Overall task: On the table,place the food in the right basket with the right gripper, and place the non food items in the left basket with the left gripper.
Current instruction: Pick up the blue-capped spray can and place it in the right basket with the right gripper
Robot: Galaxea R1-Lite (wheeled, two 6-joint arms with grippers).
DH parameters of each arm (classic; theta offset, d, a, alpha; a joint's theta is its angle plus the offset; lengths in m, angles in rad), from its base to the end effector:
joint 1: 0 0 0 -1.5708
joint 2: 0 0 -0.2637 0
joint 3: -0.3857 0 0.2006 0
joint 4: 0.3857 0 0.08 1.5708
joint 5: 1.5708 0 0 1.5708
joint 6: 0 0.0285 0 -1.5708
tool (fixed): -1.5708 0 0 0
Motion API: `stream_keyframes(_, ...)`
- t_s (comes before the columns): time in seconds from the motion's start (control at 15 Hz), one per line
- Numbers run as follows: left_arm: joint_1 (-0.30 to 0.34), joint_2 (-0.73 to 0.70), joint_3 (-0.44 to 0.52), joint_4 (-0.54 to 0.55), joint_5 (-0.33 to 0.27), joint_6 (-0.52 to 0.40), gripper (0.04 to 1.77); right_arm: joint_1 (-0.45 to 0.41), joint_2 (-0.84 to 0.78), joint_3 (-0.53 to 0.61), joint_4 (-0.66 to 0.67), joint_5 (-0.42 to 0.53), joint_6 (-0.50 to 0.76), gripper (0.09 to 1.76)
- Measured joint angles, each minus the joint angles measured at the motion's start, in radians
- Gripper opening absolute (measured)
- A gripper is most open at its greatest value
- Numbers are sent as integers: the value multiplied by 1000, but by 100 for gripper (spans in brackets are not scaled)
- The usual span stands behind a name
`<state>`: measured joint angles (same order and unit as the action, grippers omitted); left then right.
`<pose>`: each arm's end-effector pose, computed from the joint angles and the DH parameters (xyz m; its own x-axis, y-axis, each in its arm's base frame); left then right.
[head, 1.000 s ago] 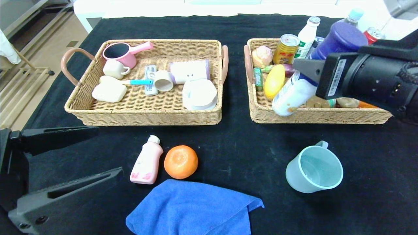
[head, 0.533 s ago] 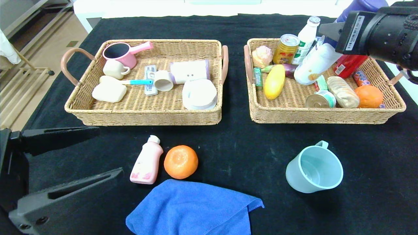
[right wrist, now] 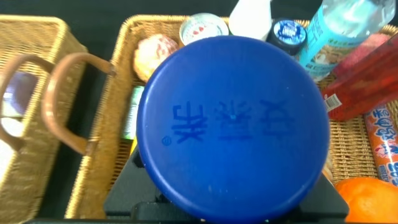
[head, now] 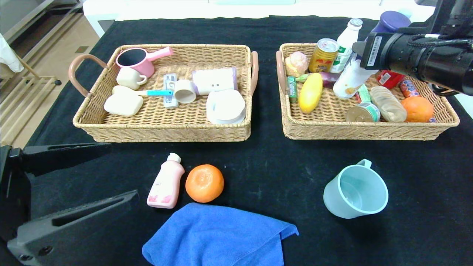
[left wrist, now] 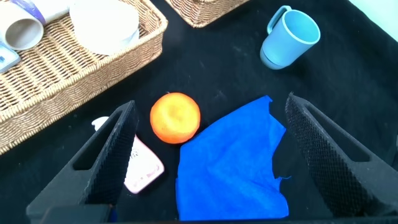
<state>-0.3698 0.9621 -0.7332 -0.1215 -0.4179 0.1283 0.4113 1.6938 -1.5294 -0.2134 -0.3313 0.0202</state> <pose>0.1383 -0.0660 0.2363 0.7006 -0.7068 -0.0980 0.7135 0.6956 0.0841 0.3107 0.1254 0.3110 0.9958 0.0795 0.0463 -0.0812 0.9960 0.0361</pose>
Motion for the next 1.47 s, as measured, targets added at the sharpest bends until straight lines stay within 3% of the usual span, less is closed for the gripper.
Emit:
stream_keyframes(0.4, 0, 3, 0, 1, 0, 1, 172, -47, 49, -10, -1, -7, 1, 84)
stream_keyframes(0.93, 0, 3, 1, 0, 0, 5, 172, -48, 65, -8, -3, -7, 0, 84)
stream_keyframes(1.2, 0, 3, 1, 1, 0, 6, 172, -43, 63, 0, -14, -7, 2, 117)
stream_keyframes(1.47, 0, 3, 1, 1, 0, 6, 172, -39, 53, 19, -13, -8, 2, 139)
